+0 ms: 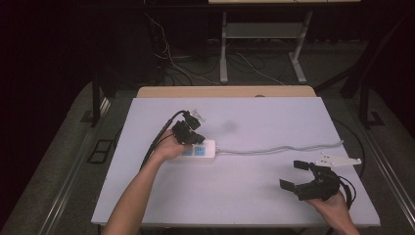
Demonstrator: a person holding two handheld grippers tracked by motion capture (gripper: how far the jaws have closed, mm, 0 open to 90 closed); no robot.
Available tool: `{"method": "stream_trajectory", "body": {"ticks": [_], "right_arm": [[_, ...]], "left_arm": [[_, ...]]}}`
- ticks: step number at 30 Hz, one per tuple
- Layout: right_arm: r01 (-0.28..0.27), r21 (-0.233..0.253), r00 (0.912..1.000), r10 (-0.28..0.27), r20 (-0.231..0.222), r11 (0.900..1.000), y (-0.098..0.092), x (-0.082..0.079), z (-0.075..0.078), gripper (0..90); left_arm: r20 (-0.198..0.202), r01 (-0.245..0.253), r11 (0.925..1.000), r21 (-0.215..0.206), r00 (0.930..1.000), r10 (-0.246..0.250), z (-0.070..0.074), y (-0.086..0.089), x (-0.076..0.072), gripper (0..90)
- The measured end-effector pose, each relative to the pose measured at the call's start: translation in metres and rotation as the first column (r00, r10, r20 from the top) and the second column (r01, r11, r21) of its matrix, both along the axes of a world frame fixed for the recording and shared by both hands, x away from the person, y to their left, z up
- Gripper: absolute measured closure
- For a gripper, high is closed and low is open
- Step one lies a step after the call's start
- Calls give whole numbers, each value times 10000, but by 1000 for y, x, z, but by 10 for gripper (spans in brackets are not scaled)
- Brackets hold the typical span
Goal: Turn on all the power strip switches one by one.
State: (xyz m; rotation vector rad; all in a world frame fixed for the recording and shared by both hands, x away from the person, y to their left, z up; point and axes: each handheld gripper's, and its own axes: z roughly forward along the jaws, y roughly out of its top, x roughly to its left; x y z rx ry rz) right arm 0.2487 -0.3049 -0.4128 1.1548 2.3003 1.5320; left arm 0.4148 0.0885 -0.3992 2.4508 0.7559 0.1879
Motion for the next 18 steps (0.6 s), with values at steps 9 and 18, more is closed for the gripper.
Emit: {"method": "stream_trajectory", "body": {"ticks": [9,18], "right_arm": [[9,4,10000,-9,1,10000,0,0,0,5],[3,-7,10000,-3,3,10000,0,0,0,4]], "left_arm": [[-56,-17,10000,-29,10000,17,-2,0,1,896],[-266,-107,9997,-222,9996,101,-3,4,3,897]]}}
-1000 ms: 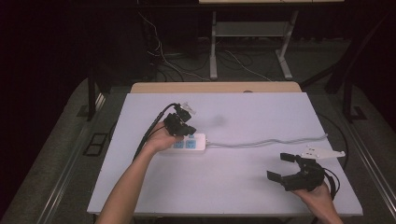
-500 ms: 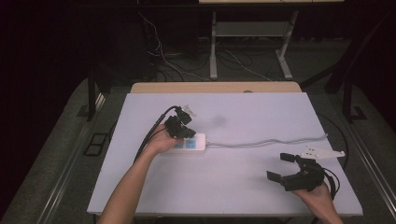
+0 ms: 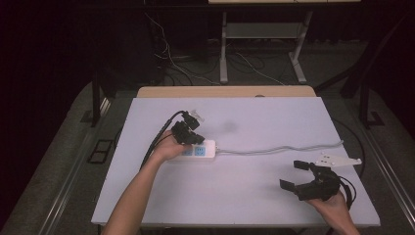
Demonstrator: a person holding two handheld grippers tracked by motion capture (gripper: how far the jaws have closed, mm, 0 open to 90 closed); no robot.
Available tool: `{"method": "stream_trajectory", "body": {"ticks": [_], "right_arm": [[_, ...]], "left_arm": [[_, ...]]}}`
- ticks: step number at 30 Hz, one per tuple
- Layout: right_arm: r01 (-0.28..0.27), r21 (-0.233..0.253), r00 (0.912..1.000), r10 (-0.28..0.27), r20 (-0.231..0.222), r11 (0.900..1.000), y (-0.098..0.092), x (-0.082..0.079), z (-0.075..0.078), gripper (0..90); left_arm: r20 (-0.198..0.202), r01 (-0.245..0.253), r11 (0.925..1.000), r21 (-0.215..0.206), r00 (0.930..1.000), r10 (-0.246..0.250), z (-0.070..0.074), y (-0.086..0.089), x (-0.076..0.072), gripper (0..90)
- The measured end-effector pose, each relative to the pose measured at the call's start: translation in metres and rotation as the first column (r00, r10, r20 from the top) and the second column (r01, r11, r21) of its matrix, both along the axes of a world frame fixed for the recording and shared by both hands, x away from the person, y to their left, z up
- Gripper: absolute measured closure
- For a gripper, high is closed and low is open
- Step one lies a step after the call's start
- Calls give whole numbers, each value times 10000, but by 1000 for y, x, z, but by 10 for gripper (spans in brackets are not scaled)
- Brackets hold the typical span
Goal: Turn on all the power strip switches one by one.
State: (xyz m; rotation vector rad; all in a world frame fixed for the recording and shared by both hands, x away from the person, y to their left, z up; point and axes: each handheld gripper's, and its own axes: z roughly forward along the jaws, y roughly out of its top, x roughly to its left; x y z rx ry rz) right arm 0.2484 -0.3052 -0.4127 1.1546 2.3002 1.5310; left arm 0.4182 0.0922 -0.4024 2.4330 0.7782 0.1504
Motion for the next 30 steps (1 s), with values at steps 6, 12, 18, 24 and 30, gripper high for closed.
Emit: {"method": "stream_trajectory", "body": {"ticks": [6,12,18,24,30], "right_arm": [[-20,-15,10000,20,13,10000,0,0,0,5],[-53,-49,10000,53,32,10000,1,-1,1,4],[-40,-31,10000,40,61,10000,-1,-1,1,4],[-28,-20,9999,28,108,10000,-1,-2,2,4],[-34,-16,9999,35,103,10000,-1,-3,2,4]], "left_arm": [[-333,-190,9997,-174,9993,184,-2,1,3,899],[-531,-155,9998,-92,9985,150,-1,0,6,900],[-531,-149,9999,64,9985,152,-1,-2,6,900],[-400,-136,9995,279,9991,148,-1,-5,5,900],[-305,-132,9991,414,9994,144,0,-7,4,900]]}}
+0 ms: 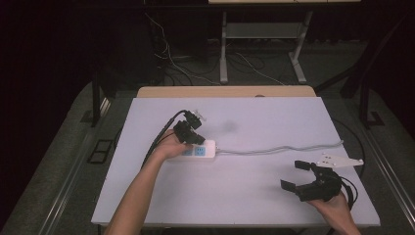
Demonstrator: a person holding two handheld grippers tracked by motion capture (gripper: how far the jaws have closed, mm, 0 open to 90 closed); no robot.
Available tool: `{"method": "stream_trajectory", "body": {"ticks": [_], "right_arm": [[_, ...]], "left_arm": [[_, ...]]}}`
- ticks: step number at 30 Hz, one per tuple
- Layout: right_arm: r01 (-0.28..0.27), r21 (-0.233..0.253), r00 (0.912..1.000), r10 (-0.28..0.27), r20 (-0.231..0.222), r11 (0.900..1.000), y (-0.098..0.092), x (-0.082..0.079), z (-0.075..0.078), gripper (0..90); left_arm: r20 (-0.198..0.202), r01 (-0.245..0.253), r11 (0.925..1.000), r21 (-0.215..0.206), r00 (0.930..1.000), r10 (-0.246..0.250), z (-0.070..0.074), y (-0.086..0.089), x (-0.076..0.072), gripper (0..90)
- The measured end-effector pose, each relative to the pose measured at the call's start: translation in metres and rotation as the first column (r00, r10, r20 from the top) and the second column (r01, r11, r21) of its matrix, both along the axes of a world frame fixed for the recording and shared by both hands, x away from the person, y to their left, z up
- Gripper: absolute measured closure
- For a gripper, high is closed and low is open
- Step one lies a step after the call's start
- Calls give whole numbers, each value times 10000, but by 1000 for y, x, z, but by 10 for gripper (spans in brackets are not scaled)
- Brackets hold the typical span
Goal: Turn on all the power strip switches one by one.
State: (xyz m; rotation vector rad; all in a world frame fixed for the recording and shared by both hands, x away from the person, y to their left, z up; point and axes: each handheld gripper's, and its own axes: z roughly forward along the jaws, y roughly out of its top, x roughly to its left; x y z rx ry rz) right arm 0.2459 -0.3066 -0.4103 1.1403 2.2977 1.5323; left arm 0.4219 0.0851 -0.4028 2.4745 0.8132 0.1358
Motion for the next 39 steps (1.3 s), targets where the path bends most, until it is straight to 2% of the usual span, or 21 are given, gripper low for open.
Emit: {"method": "stream_trajectory", "body": {"ticks": [6,17,21,25,28,32,35,39], "right_arm": [[23,-5,10000,-23,-16,10000,0,0,0,4],[108,80,9999,-108,-44,9999,-2,1,-1,4],[142,93,9999,-142,-32,9999,-3,1,-1,5],[144,91,9999,-143,-36,9999,-3,1,-1,4],[128,97,9999,-128,-39,9999,-2,1,-1,4],[128,116,9999,-127,-57,9999,-2,0,-1,4],[123,155,9999,-122,-61,9998,-2,1,-1,4],[95,147,9999,-95,-34,9998,-1,1,-1,4]], "left_arm": [[70,65,9999,111,10000,-66,1,-1,-1,900],[-68,27,10000,-90,10000,-28,2,3,0,896],[75,-40,9985,-549,10000,44,8,6,-2,896],[293,-31,9967,-808,9996,55,17,9,-6,891],[505,-113,9937,-1114,9986,171,24,13,-9,782],[658,-284,9839,-1765,9970,406,33,23,-16,618],[793,-343,9784,-2040,9955,514,38,28,-25,427],[743,-504,9739,-2213,9949,683,39,37,-34,185]]}}
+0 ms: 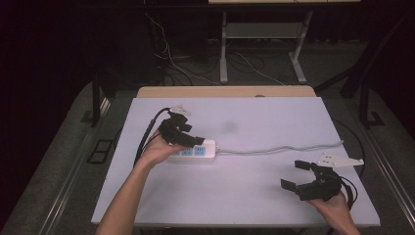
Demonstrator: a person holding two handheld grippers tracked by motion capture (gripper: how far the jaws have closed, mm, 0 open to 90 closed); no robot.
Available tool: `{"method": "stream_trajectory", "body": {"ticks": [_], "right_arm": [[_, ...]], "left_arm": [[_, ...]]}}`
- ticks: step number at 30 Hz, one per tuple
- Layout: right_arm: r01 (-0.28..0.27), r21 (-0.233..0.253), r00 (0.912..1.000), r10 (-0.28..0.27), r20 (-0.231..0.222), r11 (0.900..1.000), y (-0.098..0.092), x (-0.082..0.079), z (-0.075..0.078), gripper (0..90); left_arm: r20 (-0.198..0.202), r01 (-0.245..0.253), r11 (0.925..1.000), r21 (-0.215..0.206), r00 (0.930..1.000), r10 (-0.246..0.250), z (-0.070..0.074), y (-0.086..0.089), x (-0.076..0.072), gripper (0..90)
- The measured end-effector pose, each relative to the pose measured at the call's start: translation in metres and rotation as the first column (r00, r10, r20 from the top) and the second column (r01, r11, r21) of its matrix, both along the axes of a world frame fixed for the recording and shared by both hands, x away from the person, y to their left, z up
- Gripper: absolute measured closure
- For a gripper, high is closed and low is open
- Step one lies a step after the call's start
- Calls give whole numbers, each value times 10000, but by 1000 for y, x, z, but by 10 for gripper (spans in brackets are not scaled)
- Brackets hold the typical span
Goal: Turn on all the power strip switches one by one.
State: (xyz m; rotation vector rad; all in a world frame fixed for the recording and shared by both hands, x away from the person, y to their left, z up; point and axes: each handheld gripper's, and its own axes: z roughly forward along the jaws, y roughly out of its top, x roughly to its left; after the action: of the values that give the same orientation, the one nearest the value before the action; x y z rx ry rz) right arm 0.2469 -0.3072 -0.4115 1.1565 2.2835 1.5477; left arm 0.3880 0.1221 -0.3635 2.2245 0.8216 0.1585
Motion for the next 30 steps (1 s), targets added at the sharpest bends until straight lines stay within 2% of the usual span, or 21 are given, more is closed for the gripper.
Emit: {"method": "stream_trajectory", "body": {"ticks": [5,8,11,17,23,27,30], "right_arm": [[-48,1,10000,48,-17,10000,2,0,0,4],[-60,1,10000,60,-30,10000,2,0,-1,5],[-18,-19,10000,18,-82,10000,2,1,-1,4],[-78,-36,9998,78,-160,10000,3,1,-1,4],[-158,-99,9994,155,-300,9998,5,0,-2,4],[-159,-77,9992,156,-361,9998,4,-1,-2,5],[-154,-70,9992,151,-372,9999,4,-2,-2,5]], "left_arm": [[-289,-393,9991,-126,9988,389,-2,14,-9,0],[-169,-687,9970,-363,9975,682,-2,23,-19,0],[146,-829,9958,-395,9964,835,-2,31,-32,0],[574,-1066,9888,-1041,9919,1130,-6,42,-55,0],[1081,-979,9845,-1457,9876,1142,-9,45,-79,0],[1470,-1134,9758,-1871,9789,1419,-16,50,-94,0],[1428,-1136,9647,-2374,9783,1504,-24,54,-105,0]]}}
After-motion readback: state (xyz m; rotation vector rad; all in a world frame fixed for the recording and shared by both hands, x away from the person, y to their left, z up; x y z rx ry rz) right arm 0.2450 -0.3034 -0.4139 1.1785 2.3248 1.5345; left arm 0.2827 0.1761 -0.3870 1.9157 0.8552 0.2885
